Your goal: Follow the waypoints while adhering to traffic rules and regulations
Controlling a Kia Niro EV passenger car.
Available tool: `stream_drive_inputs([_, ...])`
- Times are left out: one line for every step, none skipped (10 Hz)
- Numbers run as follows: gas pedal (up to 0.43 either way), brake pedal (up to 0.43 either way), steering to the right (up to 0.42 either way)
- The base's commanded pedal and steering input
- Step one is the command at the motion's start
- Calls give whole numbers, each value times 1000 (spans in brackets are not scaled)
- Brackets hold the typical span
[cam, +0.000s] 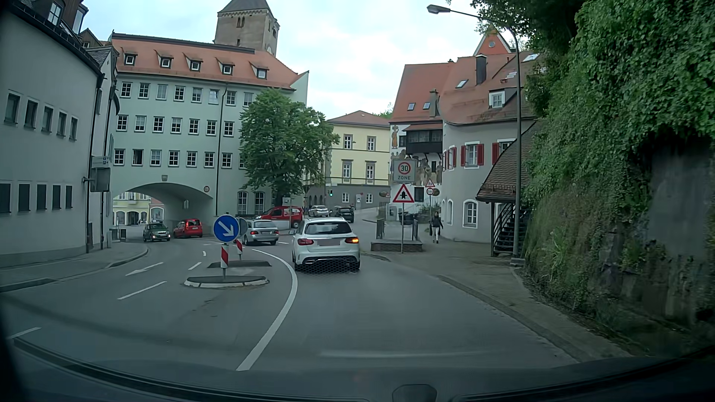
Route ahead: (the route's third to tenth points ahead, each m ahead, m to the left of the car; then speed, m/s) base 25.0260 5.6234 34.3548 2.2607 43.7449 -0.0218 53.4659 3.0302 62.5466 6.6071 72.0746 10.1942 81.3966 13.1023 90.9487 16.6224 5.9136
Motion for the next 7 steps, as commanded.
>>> stream_drive_inputs([110, 0, -11])
stream_drive_inputs([98, 0, -19])
stream_drive_inputs([87, 0, -28])
stream_drive_inputs([87, 0, -35])
stream_drive_inputs([87, 0, -44])
stream_drive_inputs([79, 0, -55])
stream_drive_inputs([39, 0, -62])
